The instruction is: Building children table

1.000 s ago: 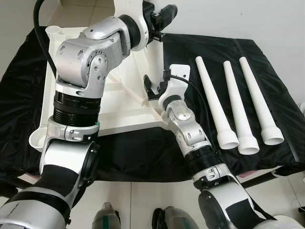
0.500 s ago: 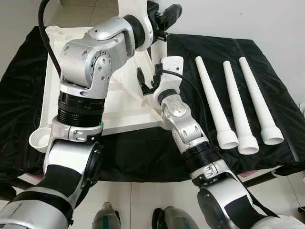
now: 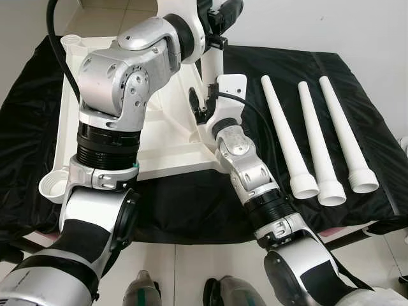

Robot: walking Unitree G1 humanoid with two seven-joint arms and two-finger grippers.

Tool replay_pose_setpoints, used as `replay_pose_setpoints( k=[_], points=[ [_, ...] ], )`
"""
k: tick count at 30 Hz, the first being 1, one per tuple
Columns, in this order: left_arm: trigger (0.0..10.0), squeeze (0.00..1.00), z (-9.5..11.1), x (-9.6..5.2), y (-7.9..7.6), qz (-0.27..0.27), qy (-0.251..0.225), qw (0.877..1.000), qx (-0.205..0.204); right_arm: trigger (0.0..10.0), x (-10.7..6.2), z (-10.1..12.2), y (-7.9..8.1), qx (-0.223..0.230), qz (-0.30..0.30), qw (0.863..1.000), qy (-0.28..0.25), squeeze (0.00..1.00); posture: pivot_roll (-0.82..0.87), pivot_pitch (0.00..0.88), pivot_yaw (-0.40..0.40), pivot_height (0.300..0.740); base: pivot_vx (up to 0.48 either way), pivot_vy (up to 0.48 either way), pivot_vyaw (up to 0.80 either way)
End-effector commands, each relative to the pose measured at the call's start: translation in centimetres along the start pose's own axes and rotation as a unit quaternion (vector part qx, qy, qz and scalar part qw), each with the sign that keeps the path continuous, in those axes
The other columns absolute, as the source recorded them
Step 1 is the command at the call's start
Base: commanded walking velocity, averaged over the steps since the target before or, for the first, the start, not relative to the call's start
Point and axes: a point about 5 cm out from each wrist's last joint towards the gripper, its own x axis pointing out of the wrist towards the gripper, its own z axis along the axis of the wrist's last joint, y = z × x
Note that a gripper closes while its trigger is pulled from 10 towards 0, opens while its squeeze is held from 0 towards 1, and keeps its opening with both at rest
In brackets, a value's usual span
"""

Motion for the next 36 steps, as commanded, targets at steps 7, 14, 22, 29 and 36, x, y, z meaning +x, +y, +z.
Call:
replay_pose_setpoints(
  k=[7, 14, 22, 29, 36],
  points=[
    [10.0, 0.0, 0.9, 0.1, -0.5, -0.011, -0.011, 1.0, 0.011, 0.0, 0.1, 0.8, 0.8, 0.01, 0.002, 1.0, -0.017, 0.0, -0.05, 0.016, -0.045, 0.74, 0.0, 0.0, 0.0],
    [10.0, 1.0, 1.0, 0.0, -0.4, -0.012, -0.018, 1.0, 0.0, 9.5, 0.4, 0.4, -0.1, 0.013, -0.027, 1.0, 0.001, 0.0, -0.05, 0.021, -0.042, 0.74, 0.0, 0.0, 0.0],
    [10.0, 1.0, 1.0, -0.1, -0.4, -0.019, -0.019, 1.0, -0.008, 10.0, 0.5, 0.0, -0.4, 0.062, -0.029, 0.997, 0.02, 0.0, -0.05, 0.022, -0.034, 0.74, 0.0, 0.0, 0.0],
    [10.0, 1.0, 1.0, -0.2, -0.2, -0.019, -0.021, 1.0, -0.015, 10.0, 0.8, -0.4, -1.6, 0.069, -0.06, 0.995, 0.03, 0.0, -0.05, 0.024, -0.033, 0.74, 0.0, 0.0, 0.0],
    [10.0, 0.0, 1.0, -1.1, 0.0, -0.049, -0.027, 0.997, -0.059, 10.0, 1.1, -0.9, -4.8, 0.07, -0.114, 0.99, 0.042, 0.0, -0.05, 0.028, -0.032, 0.74, 0.0, 0.0, 0.0]
  ],
)
